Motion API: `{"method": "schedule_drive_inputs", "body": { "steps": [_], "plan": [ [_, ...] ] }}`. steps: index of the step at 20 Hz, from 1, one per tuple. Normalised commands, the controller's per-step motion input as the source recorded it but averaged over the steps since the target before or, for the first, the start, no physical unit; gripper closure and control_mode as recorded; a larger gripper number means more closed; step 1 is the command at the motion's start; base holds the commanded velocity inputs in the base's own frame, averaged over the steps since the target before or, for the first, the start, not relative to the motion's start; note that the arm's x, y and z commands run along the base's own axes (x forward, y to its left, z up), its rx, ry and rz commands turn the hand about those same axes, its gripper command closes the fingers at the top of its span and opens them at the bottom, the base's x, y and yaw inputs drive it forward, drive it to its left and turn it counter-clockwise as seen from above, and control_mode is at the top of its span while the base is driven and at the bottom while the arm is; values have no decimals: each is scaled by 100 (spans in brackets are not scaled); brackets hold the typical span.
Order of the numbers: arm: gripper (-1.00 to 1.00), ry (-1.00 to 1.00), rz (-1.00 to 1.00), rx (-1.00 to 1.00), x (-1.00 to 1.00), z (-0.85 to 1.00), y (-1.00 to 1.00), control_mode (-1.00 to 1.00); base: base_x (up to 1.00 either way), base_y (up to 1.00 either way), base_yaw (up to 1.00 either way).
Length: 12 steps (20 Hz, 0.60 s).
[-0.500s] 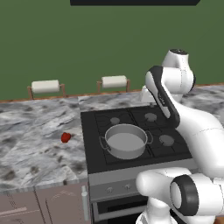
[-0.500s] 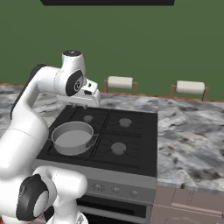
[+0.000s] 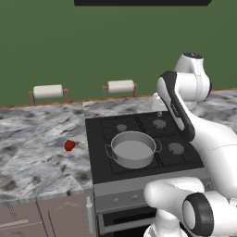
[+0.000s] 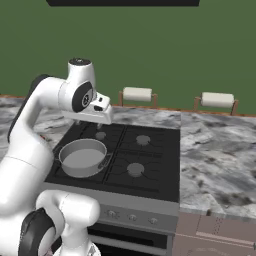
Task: Turn on the burner for the pot on the stove. Wait thirty seconds for the pot to heat up. Then add the bell pepper to the pot.
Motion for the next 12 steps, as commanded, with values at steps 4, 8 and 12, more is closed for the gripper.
{"method": "schedule_drive_inputs", "body": {
  "steps": [4,8,12],
  "plan": [
    [-100,0,0,0,-38,0,0,-100,0,0,0],
    [-100,-3,0,0,-34,0,0,-100,0,0,0],
    [-100,-3,0,0,-35,0,0,-100,0,0,0]
  ]
}}
